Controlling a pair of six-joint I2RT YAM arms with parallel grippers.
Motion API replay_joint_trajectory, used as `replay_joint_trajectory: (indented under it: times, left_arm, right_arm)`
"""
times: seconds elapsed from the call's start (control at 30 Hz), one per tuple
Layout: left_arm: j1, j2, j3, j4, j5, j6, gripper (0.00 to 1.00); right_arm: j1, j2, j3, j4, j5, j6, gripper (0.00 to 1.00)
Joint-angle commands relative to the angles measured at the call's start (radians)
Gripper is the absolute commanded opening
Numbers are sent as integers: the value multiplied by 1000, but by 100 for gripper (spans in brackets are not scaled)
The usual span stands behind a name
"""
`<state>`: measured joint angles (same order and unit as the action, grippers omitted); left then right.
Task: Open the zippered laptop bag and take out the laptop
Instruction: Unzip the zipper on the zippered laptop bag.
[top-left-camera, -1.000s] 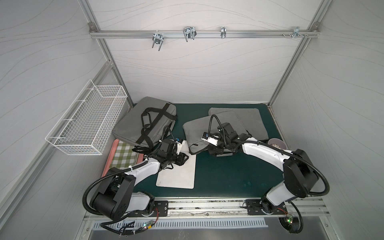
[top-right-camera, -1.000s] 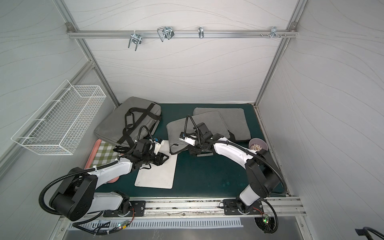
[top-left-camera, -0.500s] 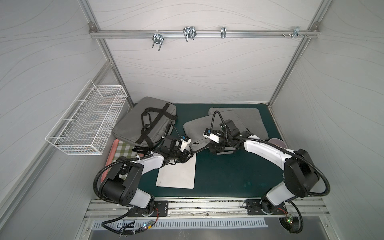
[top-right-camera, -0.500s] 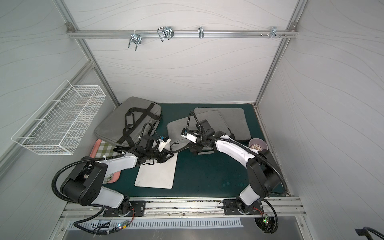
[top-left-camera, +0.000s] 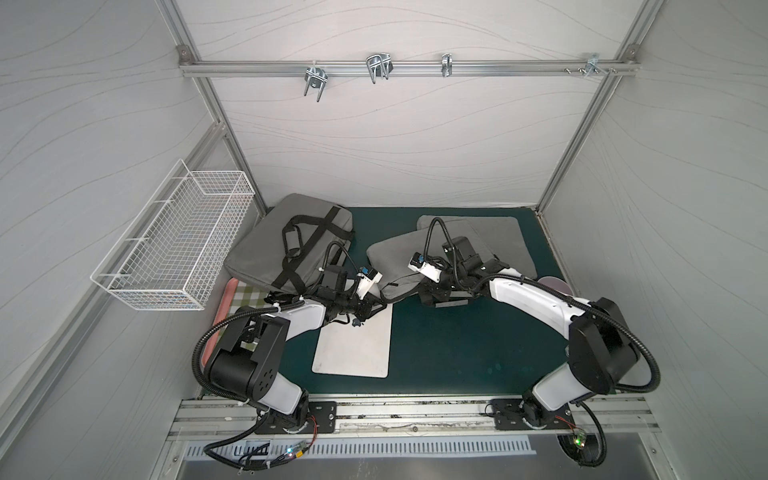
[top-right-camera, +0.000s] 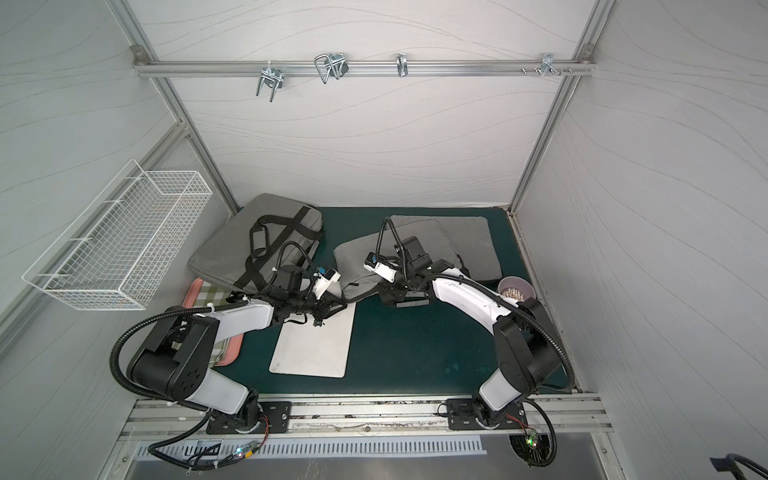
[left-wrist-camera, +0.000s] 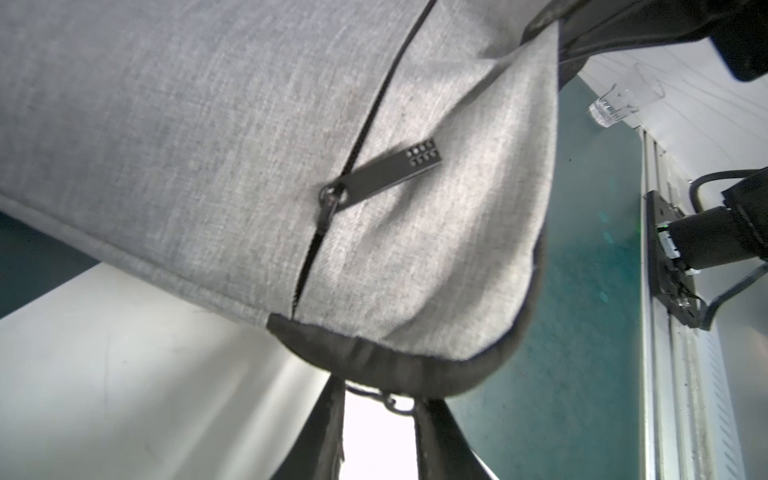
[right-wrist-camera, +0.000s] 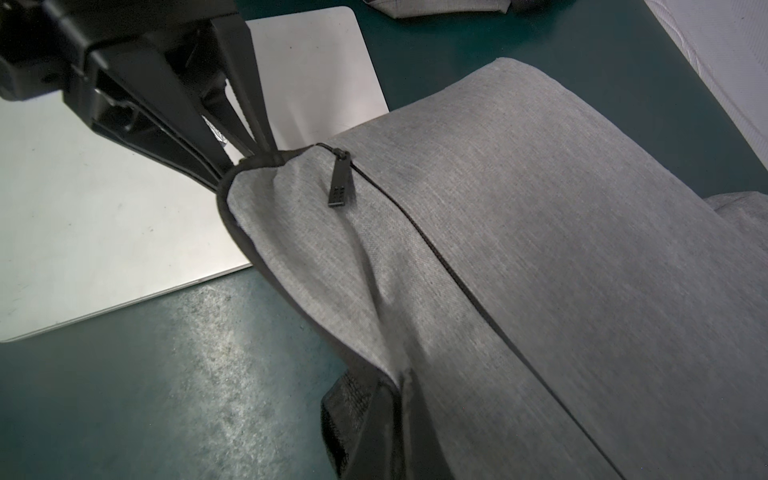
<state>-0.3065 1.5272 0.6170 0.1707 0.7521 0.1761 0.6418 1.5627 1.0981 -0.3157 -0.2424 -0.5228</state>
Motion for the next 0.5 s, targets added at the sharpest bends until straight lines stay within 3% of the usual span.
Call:
replay_joint_trajectory:
  times: [0.0, 0.47]
  left_arm:
    - [13, 4, 68, 29, 84, 26, 21]
    - [23, -30, 61, -21, 88, 38, 1]
  right_arm:
    - [-18, 1, 46, 46, -38, 23, 0]
    - [-49, 3, 50, 53, -68, 66, 0]
